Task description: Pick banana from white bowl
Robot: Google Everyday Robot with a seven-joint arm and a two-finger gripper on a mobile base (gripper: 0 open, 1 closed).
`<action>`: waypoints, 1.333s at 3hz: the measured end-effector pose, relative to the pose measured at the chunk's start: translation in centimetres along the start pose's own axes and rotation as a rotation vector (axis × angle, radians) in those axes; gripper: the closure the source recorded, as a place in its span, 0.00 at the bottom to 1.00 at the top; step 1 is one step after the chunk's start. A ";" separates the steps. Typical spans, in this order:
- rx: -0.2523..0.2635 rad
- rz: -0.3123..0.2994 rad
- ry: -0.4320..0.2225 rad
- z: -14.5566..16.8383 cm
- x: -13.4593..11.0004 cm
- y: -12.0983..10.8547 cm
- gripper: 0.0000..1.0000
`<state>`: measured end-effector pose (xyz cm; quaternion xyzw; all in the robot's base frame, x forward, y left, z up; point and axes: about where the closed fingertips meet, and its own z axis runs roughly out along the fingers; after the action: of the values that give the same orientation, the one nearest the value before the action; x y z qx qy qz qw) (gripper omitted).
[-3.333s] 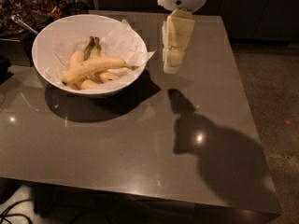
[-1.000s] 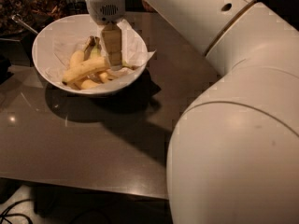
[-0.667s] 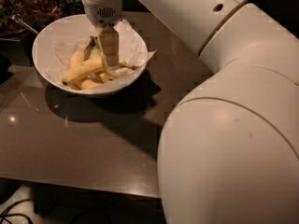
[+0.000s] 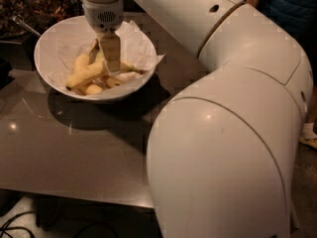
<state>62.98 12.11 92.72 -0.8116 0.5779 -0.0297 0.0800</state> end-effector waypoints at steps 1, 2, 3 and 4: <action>-0.012 -0.013 0.007 0.9 -0.6 -0.7 0.30; -0.030 -0.015 0.011 1.9 -0.9 -1.1 0.31; -0.053 -0.009 0.014 3.2 -1.1 -1.5 0.41; -0.075 -0.008 0.018 4.2 -1.1 -1.6 0.39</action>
Offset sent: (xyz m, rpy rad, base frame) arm -0.0206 -0.0167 -0.0255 -0.1759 0.1848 0.0106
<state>64.71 14.06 88.84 -0.8160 0.5762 -0.0155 0.0441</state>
